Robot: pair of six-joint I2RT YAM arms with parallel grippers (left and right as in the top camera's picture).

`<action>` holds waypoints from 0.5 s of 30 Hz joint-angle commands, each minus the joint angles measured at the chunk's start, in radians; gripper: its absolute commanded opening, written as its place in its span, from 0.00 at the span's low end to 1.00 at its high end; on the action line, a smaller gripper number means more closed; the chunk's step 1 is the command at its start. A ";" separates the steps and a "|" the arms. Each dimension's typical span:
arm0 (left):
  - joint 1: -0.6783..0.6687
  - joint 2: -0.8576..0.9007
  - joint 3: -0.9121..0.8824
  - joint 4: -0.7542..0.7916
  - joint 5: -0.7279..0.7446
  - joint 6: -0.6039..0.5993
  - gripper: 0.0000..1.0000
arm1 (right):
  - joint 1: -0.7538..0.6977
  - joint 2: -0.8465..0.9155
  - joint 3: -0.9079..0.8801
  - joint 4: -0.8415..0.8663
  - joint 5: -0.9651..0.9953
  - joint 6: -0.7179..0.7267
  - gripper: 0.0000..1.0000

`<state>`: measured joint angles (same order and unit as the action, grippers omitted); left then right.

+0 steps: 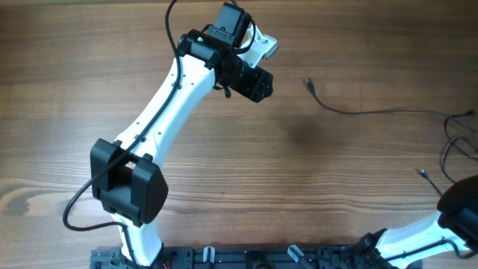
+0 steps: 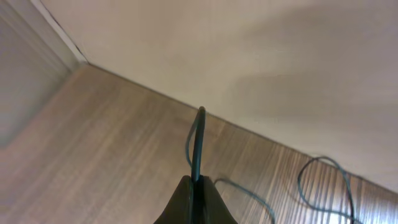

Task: Untangle cables

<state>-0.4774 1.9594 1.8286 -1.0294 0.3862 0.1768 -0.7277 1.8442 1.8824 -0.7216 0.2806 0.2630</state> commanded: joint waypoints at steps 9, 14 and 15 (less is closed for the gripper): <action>0.007 -0.031 0.016 0.004 -0.013 -0.029 0.65 | 0.132 0.141 0.082 0.081 -0.377 -0.080 0.05; 0.007 -0.034 0.016 -0.028 -0.013 -0.036 0.65 | 0.185 0.307 0.082 0.115 -0.265 -0.017 0.04; 0.007 -0.034 0.016 -0.039 -0.013 -0.036 0.65 | 0.182 0.331 0.082 0.119 -0.247 0.000 0.04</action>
<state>-0.4759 1.9594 1.8286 -1.0477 0.3786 0.1532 -0.5365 2.1086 1.9575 -0.6178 -0.0334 0.2150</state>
